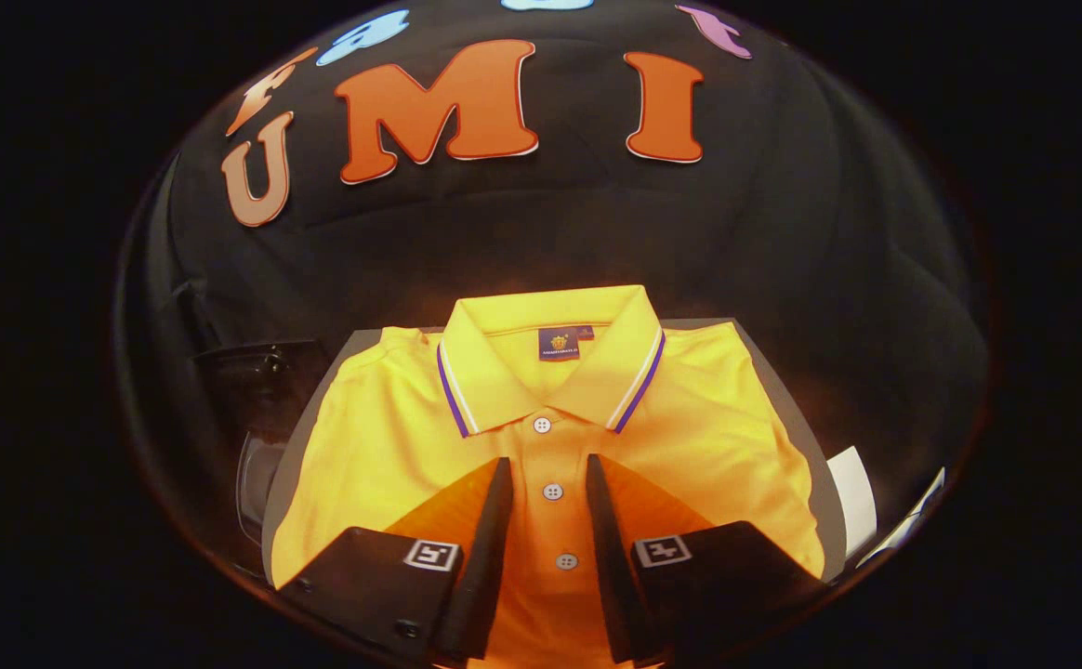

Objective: Put the clothes into the washing machine and then close the washing machine lid.

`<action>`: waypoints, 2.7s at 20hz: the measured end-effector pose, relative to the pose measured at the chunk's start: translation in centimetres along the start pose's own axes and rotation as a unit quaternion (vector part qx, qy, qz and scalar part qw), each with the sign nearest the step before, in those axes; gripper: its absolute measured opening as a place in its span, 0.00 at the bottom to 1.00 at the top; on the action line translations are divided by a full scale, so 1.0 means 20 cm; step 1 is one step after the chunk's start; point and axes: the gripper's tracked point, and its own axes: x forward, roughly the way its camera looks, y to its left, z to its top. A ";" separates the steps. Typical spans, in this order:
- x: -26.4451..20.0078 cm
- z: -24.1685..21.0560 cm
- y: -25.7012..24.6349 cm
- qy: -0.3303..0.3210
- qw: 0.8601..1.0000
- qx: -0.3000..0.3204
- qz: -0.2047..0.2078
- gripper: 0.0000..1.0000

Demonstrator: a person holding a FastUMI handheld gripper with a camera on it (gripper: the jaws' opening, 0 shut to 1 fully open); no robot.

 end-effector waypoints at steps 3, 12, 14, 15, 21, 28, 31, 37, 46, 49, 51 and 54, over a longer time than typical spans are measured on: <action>-0.01 0.00 0.00 0.021 1.000 0.008 -0.016 0.24; -0.02 0.04 0.03 -0.016 0.996 0.086 0.015 0.12; -0.07 0.07 0.03 -0.045 0.994 0.098 0.019 0.12; -0.09 0.09 0.05 -0.062 0.993 0.096 0.018 0.12; -0.32 0.18 0.17 -0.112 0.989 0.085 0.040 0.12; -0.66 0.34 0.38 -0.173 0.976 0.106 0.079 0.12; -0.75 0.38 0.50 -0.184 0.974 0.097 0.090 0.11; -0.84 0.38 0.85 -0.187 0.971 0.086 0.125 0.11; -0.78 0.32 1.51 -0.158 0.963 0.061 0.209 0.12; -0.68 0.26 1.72 -0.138 0.962 0.053 0.231 0.12; -0.58 0.20 1.85 -0.120 0.961 0.052 0.242 0.11; -0.40 0.10 2.01 -0.090 0.961 0.053 0.257 0.11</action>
